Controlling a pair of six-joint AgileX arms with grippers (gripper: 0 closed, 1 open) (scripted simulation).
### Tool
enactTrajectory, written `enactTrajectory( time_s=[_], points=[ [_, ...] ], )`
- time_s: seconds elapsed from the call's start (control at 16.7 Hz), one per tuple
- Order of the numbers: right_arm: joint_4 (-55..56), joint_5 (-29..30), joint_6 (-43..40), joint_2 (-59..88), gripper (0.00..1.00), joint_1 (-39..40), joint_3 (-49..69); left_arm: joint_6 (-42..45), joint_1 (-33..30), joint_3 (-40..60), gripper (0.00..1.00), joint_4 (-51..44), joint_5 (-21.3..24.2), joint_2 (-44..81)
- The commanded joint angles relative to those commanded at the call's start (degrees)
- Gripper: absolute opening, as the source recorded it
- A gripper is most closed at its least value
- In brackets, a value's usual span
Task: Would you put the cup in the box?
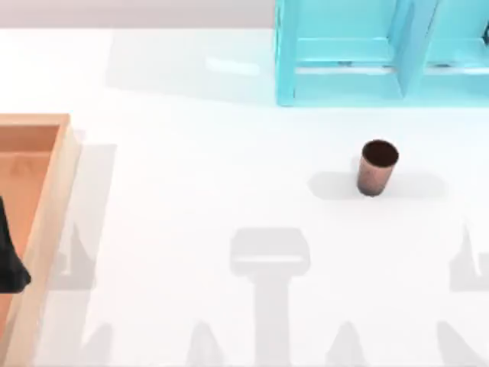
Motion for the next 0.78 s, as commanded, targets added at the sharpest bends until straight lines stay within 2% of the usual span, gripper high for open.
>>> enactTrajectory(
  time_s=[0.18, 0.36, 0.54, 0.78],
  points=[
    [0.0, 0.0, 0.0, 0.0, 1.0, 0.0, 0.0, -0.2, -0.2, 0.5, 1.0, -0.3, -0.1, 0.4],
    [0.0, 0.0, 0.0, 0.0, 1.0, 0.0, 0.0, -1.7, -1.9, 5.3, 1.0, -2.7, -0.8, 4.7],
    [0.0, 0.0, 0.0, 0.0, 1.0, 0.0, 0.0, -4.8, -5.3, 14.9, 1.0, -7.5, -2.2, 13.3],
    [0.0, 0.0, 0.0, 0.0, 1.0, 0.0, 0.0, -10.7, -11.7, 33.0, 1.0, -16.6, -4.8, 30.3]
  ],
)
